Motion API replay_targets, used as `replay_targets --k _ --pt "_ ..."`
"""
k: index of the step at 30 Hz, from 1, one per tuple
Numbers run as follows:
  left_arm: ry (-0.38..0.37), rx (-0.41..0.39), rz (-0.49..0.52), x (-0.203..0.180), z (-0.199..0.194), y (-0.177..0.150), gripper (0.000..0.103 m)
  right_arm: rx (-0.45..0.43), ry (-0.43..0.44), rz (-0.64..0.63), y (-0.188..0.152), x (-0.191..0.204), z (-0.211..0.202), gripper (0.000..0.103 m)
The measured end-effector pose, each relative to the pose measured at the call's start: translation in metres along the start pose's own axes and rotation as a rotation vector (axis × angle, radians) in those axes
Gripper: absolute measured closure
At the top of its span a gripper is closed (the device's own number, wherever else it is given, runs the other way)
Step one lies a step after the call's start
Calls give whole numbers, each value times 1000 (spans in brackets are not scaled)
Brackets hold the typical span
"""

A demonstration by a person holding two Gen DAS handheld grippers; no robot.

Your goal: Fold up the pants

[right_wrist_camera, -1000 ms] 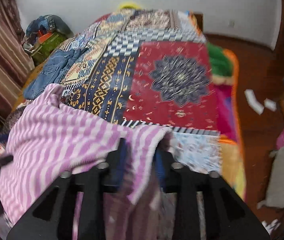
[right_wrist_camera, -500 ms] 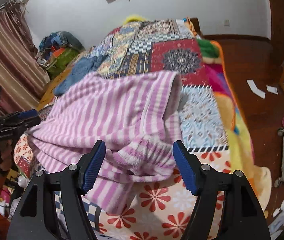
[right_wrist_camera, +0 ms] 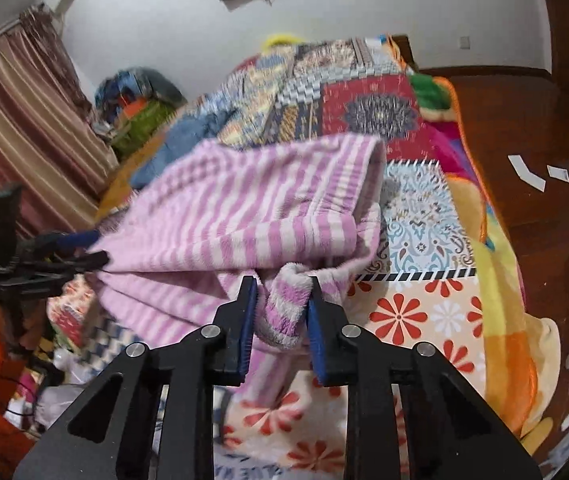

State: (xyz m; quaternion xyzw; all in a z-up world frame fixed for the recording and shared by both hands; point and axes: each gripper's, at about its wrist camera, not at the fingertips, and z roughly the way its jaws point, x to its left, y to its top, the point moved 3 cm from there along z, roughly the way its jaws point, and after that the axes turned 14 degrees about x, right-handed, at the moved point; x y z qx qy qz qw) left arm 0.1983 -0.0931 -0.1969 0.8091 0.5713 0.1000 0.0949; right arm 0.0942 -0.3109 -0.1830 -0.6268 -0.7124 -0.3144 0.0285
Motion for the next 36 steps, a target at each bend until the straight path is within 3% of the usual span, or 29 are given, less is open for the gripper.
replay_targets --k 3,8,10,13,15,17,21,25,26,27,28,33,36 --pt "-11 14 -26 8 4 1 30 -3 31 27 -11 -2 -13 91" --pt "-12 10 -28 12 8 -1 30 53 76 113 -26 -21 7 87" --pt "7 3 -16 11 9 -1 25 60 45 118 -22 -23 8 86" --pt "11 6 -13 13 13 -1 21 26 -50 80 -10 -20 -5 73" --pt "-3 10 -25 17 17 0 19 -22 -70 61 3 -19 -14 51" --pt "-14 10 -35 18 18 0 18 -42 -58 50 13 -20 -14 46" --pt "-14 5 -34 18 19 -1 18 14 -6 65 33 -29 19 46" --pt "-14 4 -29 18 18 -1 18 98 80 121 31 -41 51 46" --pt "-16 4 -30 19 18 -1 18 104 104 125 29 -40 55 52" --pt "-19 4 -31 19 18 0 18 98 124 114 27 -37 56 68" --pt "-23 5 -33 19 19 0 18 97 130 104 27 -34 54 73" --pt "-31 3 -49 20 19 2 18 10 39 30 28 -13 29 76" --pt "-18 -9 -50 19 13 2 19 -42 33 5 34 -1 7 77"
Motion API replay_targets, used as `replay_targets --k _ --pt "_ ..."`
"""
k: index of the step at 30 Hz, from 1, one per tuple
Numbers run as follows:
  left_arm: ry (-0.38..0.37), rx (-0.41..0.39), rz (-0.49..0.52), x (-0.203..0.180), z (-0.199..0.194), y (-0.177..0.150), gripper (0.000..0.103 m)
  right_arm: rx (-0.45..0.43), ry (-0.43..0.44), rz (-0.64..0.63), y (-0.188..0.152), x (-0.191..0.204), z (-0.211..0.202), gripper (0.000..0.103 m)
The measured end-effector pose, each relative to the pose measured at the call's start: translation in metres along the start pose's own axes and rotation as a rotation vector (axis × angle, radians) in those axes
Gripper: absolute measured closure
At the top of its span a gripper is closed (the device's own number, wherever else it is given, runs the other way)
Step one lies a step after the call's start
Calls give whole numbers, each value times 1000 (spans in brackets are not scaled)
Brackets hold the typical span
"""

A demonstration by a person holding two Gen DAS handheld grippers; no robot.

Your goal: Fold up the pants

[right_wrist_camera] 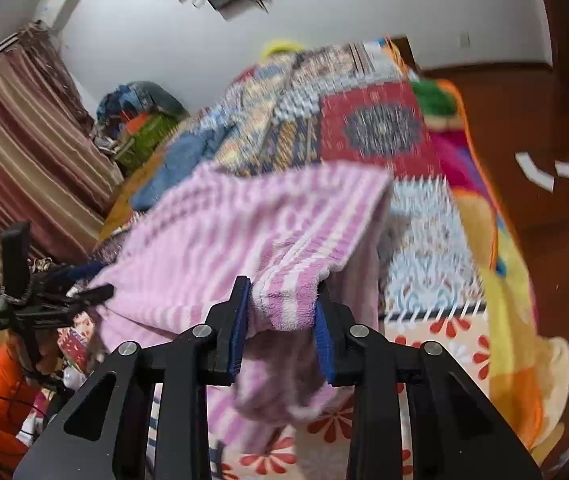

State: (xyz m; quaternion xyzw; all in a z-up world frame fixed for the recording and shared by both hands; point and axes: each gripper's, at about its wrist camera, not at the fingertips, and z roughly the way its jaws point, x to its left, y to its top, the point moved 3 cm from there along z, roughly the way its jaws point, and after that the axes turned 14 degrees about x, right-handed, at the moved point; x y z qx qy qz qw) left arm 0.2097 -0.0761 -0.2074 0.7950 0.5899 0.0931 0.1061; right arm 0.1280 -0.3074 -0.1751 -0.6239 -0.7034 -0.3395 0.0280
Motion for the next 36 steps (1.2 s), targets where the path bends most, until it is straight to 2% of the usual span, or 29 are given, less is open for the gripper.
replay_targets --k 4,7,12,15,20,23,25,30,36 --pt "18 -49 1 0 -21 3 19 -62 1 -46 5 22 -34 78" --pt "17 -87 -6 2 -37 5 19 -90 -1 -67 -4 33 -54 78" --pt "28 -125 -17 7 -52 9 19 -22 -15 -26 -30 25 -40 78" --pt "21 -107 -27 9 -47 10 19 60 -35 23 -45 4 -13 78" --pt "20 -71 -16 3 -31 11 19 148 6 103 -61 -23 19 76" --pt "38 -67 6 0 -24 11 19 157 9 101 -60 -27 17 74" --pt "64 -51 20 -1 -16 11 19 152 -21 80 -56 -27 12 70" --pt "58 -10 34 2 4 3 19 178 -124 26 -54 -21 2 53" --pt "46 -20 63 4 8 -6 19 148 -168 16 -41 -17 -18 52"
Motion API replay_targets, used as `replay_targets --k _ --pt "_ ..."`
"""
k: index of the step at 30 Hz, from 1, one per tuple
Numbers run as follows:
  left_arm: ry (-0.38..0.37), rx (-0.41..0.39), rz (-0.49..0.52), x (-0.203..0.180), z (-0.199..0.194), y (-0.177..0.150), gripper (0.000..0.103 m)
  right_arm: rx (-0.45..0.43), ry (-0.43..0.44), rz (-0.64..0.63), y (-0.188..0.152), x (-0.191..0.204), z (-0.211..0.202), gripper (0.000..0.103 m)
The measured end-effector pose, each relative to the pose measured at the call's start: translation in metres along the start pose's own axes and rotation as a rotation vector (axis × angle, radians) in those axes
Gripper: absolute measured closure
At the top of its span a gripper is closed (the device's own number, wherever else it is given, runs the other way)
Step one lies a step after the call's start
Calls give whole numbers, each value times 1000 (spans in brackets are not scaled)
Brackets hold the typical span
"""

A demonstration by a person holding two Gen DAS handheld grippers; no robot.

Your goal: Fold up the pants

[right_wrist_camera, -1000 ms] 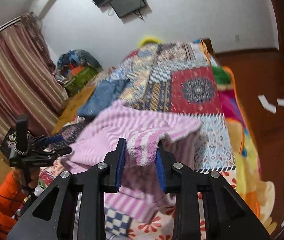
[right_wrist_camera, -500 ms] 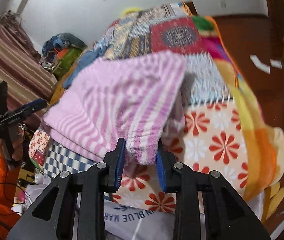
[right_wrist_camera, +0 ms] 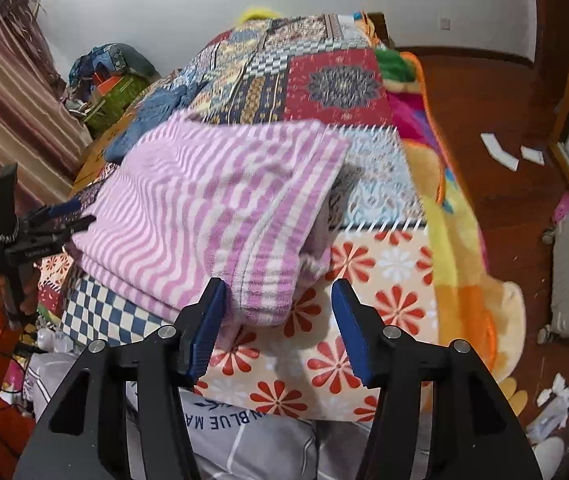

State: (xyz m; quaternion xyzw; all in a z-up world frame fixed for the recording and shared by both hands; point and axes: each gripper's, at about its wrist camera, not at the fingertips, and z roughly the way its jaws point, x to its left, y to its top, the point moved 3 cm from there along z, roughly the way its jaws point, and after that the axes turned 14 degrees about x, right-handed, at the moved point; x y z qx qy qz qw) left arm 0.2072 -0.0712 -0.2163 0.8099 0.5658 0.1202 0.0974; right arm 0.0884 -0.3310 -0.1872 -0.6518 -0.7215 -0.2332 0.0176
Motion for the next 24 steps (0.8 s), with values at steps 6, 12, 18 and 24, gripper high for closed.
replay_targets --k 6,12,18,24 --pt "-35 -22 -7 16 -26 13 22 -102 -55 -35 33 4 -30 48" --pt "20 -95 -46 29 -36 63 22 -122 -26 -132 100 23 -1 47" --pt "2 19 -23 15 18 75 24 8 29 -222 161 41 70 47" --pt "-37 46 -21 16 41 52 23 200 89 -371 170 70 126 47"
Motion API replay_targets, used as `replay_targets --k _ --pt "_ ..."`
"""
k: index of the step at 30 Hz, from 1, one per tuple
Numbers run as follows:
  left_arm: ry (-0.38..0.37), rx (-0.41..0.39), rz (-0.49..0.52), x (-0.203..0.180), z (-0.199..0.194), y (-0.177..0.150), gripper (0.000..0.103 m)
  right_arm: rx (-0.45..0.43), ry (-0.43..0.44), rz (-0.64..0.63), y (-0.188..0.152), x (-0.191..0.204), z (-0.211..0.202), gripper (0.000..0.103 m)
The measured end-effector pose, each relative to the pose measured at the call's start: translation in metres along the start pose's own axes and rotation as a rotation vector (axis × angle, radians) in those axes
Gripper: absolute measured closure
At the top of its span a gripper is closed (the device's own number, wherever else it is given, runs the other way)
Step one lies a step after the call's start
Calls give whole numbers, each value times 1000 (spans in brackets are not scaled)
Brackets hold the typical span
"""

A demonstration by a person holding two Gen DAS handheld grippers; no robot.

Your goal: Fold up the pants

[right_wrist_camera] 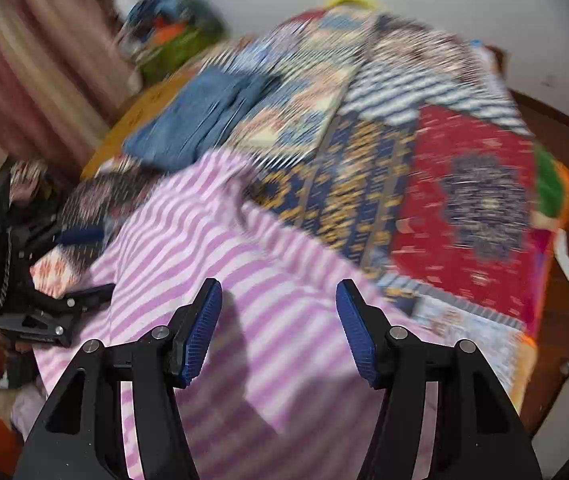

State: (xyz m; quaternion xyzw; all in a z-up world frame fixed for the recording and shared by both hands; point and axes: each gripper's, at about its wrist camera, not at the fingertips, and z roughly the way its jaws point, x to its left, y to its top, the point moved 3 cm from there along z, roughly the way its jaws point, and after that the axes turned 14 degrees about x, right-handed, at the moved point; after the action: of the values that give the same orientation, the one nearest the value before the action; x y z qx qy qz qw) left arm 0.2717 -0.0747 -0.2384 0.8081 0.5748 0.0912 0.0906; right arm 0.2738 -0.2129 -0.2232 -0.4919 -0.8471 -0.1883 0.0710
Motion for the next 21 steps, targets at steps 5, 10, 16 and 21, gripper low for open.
replay_targets --k 5,10,16,21 --pt "22 -17 25 -3 3 -6 23 34 -84 -71 0 14 17 88" --pt "11 -30 20 -1 2 -8 23 4 -272 18 1 -14 11 97" --pt "-11 -30 3 2 2 -10 23 -13 -147 125 -5 -31 -13 92" --pt "-9 -31 2 2 1 -11 23 -91 -24 3 23 14 -32 52"
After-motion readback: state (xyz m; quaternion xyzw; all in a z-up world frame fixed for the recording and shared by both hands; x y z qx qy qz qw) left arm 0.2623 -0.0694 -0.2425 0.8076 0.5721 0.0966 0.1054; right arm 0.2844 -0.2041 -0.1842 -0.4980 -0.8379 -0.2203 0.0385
